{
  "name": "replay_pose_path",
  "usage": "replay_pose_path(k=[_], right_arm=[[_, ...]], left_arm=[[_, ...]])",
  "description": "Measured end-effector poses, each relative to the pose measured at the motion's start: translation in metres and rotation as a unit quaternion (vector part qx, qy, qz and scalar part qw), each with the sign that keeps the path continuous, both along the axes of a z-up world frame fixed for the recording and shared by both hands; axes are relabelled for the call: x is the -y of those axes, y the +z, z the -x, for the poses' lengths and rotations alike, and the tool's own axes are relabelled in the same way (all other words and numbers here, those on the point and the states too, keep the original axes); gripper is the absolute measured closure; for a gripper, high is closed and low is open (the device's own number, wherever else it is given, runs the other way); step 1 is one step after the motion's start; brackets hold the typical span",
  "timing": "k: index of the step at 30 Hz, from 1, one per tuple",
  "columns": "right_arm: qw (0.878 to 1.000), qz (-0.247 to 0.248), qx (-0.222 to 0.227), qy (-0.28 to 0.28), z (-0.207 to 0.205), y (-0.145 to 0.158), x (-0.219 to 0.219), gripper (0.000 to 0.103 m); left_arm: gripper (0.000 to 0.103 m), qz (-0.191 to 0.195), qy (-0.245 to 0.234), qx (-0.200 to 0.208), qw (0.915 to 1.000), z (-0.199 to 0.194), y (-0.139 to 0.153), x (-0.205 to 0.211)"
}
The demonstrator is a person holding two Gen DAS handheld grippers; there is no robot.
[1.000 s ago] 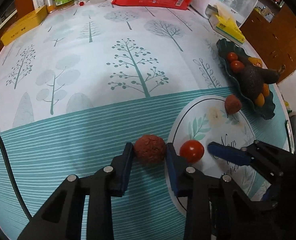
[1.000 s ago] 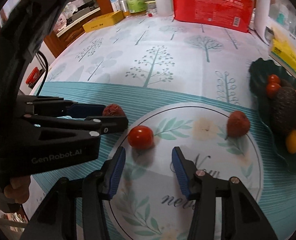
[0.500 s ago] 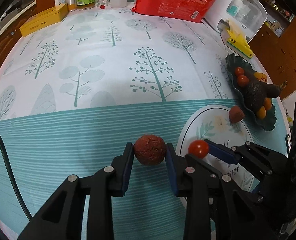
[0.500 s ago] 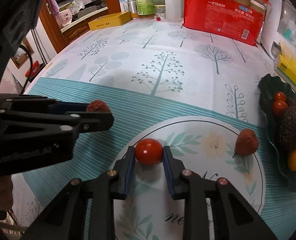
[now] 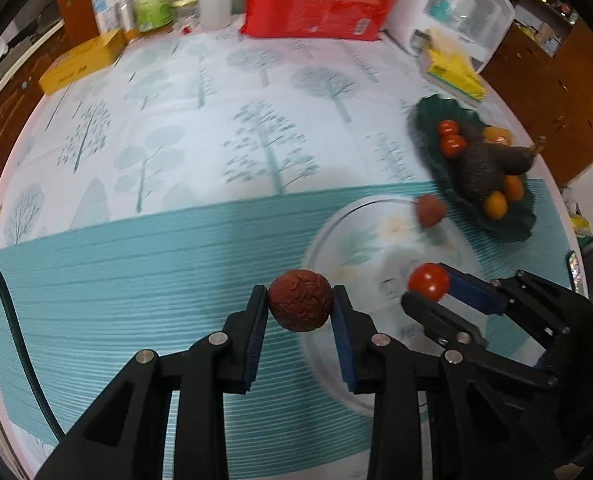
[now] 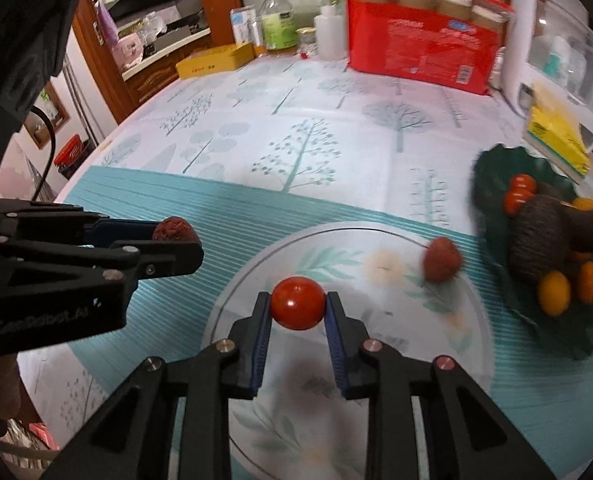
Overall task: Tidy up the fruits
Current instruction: 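Carry lychee and tomato onto the green plate and open both tools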
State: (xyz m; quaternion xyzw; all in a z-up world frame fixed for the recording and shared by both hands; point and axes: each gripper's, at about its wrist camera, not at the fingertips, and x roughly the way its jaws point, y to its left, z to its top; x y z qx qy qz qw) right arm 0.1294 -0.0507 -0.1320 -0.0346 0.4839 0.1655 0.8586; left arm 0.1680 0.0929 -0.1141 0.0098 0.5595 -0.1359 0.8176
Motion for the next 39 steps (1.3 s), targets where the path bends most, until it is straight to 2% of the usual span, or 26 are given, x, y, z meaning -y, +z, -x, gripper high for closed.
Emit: replay_pose_path(k=[6, 14, 17, 20, 24, 29, 35, 39], right_arm=[[0.998, -0.004, 0.038, -0.046, 0.012, 0.054, 0.057, 0.076], [0.988, 0.000, 0.107, -0.111, -0.004, 0.151, 0.150, 0.076], [0.983, -0.004, 0.131, -0.130, -0.016, 0.181, 0.186, 0.076], [0.979, 0.009, 0.142, -0.147, -0.032, 0.192, 0.213, 0.076], [0.980, 0.004, 0.120, -0.159, -0.058, 0.177, 0.245, 0.076], [0.984, -0.004, 0.062, -0.167, -0.088, 0.126, 0.271, 0.076], [0.988, -0.012, -0.003, -0.154, -0.101, 0.065, 0.274, 0.076], [0.989, -0.018, -0.034, -0.144, -0.108, 0.035, 0.273, 0.076]], left_arm=[[0.073, 0.008, -0.036, 0.047, 0.9982, -0.009, 0.052, 0.056], [0.073, 0.006, -0.075, 0.127, 0.9891, -0.044, 0.136, 0.140], [0.073, 0.002, -0.079, 0.140, 0.9871, -0.063, 0.153, 0.166], [0.073, -0.002, -0.076, 0.134, 0.9880, -0.087, 0.157, 0.193], [0.072, -0.010, -0.073, 0.101, 0.9921, -0.114, 0.135, 0.220], [0.072, -0.038, -0.072, 0.066, 0.9945, -0.135, 0.088, 0.246], [0.072, -0.054, -0.065, 0.014, 0.9963, -0.156, 0.028, 0.261], [0.072, -0.062, -0.063, -0.009, 0.9960, -0.164, 0.002, 0.263]])
